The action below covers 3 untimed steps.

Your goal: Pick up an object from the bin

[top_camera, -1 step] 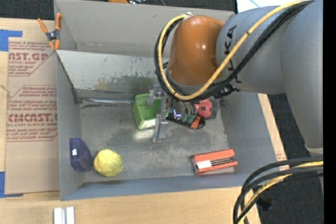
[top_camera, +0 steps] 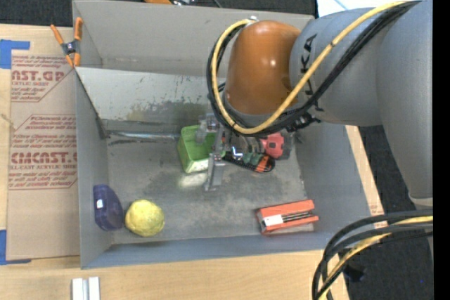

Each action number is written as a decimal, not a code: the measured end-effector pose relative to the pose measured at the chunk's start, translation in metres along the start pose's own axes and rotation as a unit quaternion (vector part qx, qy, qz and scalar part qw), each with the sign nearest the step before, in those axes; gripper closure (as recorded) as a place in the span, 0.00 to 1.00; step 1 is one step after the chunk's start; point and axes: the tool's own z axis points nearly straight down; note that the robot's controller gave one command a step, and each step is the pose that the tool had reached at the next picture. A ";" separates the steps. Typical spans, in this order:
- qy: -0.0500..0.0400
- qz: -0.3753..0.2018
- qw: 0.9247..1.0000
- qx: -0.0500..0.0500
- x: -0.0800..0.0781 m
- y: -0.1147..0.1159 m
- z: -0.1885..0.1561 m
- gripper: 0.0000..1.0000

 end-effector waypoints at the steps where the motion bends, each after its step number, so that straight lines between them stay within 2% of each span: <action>1: 0.001 0.020 1.000 0.000 -0.010 -0.014 0.043 0.00; 2: -0.004 0.010 1.000 -0.001 -0.006 -0.017 0.023 0.00; 3: -0.001 0.115 0.993 -0.004 -0.025 -0.056 0.091 0.00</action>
Offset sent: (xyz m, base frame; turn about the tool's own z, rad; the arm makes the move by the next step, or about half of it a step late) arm 0.0061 -0.0177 -0.0235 0.0210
